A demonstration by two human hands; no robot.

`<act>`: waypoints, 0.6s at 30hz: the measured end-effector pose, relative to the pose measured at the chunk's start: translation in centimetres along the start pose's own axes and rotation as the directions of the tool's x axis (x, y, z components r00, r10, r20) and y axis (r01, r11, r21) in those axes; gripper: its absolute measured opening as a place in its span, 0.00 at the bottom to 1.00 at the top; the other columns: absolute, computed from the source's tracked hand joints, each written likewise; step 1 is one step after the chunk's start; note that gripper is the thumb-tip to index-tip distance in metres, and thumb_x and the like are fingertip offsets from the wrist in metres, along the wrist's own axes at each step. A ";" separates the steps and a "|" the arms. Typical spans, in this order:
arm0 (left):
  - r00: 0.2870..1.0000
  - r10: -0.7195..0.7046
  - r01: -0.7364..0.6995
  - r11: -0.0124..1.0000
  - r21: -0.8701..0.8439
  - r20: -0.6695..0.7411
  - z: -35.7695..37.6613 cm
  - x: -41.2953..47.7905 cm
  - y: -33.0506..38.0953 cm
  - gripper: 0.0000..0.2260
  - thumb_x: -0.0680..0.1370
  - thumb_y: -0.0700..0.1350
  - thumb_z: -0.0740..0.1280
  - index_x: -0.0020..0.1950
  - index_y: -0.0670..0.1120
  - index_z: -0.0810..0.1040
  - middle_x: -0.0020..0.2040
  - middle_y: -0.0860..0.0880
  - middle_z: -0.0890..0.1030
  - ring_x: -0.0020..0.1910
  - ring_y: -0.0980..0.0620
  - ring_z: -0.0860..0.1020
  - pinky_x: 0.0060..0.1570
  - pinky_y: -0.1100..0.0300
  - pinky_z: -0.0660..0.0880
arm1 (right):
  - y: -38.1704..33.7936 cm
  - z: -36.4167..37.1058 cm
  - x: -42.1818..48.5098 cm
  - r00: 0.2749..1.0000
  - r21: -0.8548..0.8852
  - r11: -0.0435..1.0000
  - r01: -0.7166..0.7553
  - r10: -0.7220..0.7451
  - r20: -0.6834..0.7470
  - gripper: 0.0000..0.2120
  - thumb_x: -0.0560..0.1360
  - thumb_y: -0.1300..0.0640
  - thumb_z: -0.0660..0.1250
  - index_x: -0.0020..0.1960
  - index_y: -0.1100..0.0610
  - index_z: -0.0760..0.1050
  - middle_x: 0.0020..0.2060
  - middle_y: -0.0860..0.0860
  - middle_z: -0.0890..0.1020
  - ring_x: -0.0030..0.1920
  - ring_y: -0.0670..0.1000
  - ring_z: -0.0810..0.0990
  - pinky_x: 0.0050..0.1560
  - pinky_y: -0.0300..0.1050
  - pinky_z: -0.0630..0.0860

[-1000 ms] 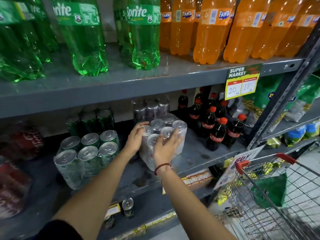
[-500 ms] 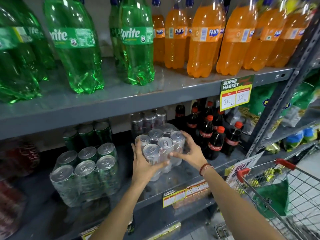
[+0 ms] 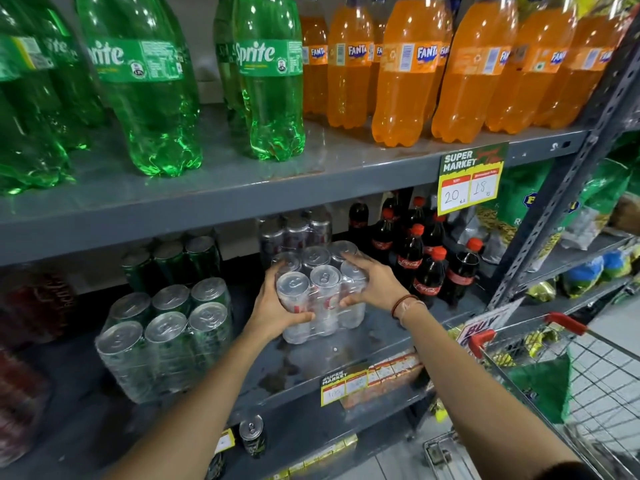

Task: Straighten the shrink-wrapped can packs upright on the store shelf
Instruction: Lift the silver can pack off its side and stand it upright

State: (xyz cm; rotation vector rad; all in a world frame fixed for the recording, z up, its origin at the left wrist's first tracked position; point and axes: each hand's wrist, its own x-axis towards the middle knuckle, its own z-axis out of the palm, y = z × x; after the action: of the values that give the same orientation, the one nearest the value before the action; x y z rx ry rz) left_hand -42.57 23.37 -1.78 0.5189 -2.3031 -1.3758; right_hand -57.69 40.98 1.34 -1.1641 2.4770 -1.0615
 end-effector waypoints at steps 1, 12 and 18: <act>1.000 -0.004 0.004 1.000 -0.004 -0.010 0.1 -0.2 0.0 0.49 0.55 0.45 0.83 0.69 0.55 0.58 0.64 0.51 0.73 0.60 0.55 0.72 0.57 0.63 0.66 | 0.0 -0.1 -0.1 1.000 0.014 1.000 -0.002 0.002 -0.001 0.49 0.55 0.52 0.82 0.72 0.47 0.64 0.71 0.53 0.69 0.72 0.51 0.65 0.68 0.36 0.59; 0.999 0.021 -0.021 1.000 0.000 -0.041 1.5 -4.4 1.0 0.45 0.56 0.49 0.81 0.66 0.60 0.58 0.67 0.53 0.70 0.63 0.52 0.71 0.61 0.56 0.67 | 0.3 -0.7 -3.8 0.999 0.078 0.997 0.014 -0.016 0.029 0.48 0.57 0.55 0.82 0.72 0.46 0.64 0.72 0.50 0.67 0.69 0.43 0.62 0.68 0.34 0.56; 0.999 0.010 -0.010 1.000 -0.005 -0.046 2.0 -6.1 1.6 0.45 0.56 0.49 0.81 0.66 0.60 0.59 0.68 0.53 0.70 0.64 0.51 0.71 0.62 0.54 0.68 | 0.3 -0.9 -5.5 0.999 0.102 0.995 0.023 -0.027 0.035 0.47 0.58 0.56 0.82 0.72 0.46 0.64 0.72 0.52 0.67 0.72 0.48 0.62 0.72 0.41 0.57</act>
State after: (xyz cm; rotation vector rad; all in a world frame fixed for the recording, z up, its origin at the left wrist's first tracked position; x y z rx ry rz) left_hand -38.63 28.62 -2.14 0.5312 -2.2618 -1.3504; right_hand -54.58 45.66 1.23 -1.1767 2.3577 -1.1478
